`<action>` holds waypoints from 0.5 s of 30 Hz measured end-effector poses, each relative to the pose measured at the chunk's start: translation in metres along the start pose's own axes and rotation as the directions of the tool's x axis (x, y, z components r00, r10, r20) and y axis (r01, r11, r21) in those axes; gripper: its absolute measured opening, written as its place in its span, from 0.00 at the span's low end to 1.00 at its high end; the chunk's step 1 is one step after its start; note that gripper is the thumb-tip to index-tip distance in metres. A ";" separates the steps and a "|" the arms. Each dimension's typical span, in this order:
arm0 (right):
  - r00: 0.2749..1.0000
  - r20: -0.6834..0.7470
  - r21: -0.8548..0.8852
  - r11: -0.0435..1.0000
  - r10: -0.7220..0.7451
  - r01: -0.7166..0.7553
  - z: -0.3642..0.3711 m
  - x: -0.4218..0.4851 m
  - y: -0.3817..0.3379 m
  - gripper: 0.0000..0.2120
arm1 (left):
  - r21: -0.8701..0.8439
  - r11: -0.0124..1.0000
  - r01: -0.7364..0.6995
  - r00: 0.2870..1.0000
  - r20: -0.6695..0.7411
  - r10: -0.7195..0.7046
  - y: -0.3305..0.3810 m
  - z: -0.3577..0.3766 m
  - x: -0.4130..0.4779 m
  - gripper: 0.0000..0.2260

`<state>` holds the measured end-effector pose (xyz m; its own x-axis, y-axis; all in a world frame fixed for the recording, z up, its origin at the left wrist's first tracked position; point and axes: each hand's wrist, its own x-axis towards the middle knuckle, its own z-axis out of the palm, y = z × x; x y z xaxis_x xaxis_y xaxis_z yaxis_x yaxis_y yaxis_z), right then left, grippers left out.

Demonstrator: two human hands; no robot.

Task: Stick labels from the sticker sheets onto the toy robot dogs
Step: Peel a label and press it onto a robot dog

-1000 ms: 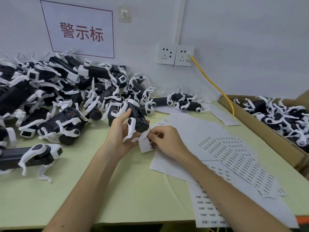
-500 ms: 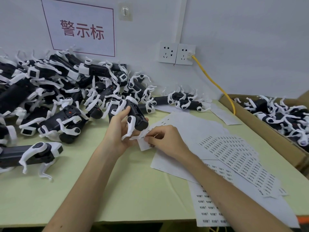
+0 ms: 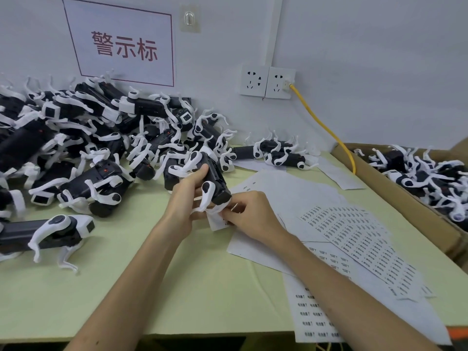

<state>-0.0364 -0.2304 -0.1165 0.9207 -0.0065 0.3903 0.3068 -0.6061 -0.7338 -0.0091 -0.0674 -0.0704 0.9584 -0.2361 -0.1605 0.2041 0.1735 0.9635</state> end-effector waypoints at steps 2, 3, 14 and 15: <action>1.000 -0.002 0.004 1.000 0.030 -0.030 0.000 0.001 0.000 0.11 | 0.006 1.000 -0.005 1.000 -0.001 0.005 0.000 0.001 -0.001 0.16; 0.999 -0.001 0.001 0.999 0.041 -0.041 0.000 0.002 -0.001 0.13 | 0.008 1.000 -0.008 1.000 0.002 0.008 0.000 0.001 -0.001 0.18; 0.997 0.002 -0.034 0.996 0.083 -0.083 0.001 0.004 -0.003 0.15 | -0.005 1.000 -0.028 0.999 0.016 0.029 0.001 -0.001 -0.001 0.21; 0.996 -0.008 -0.036 0.996 0.086 -0.087 0.000 0.004 -0.003 0.16 | -0.009 1.000 -0.025 1.000 0.017 0.025 0.001 -0.002 -0.001 0.21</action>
<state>-0.0336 -0.2281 -0.1127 0.9417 -0.0654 0.3300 0.2169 -0.6316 -0.7443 -0.0096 -0.0655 -0.0699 0.9596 -0.2481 -0.1326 0.1819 0.1876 0.9652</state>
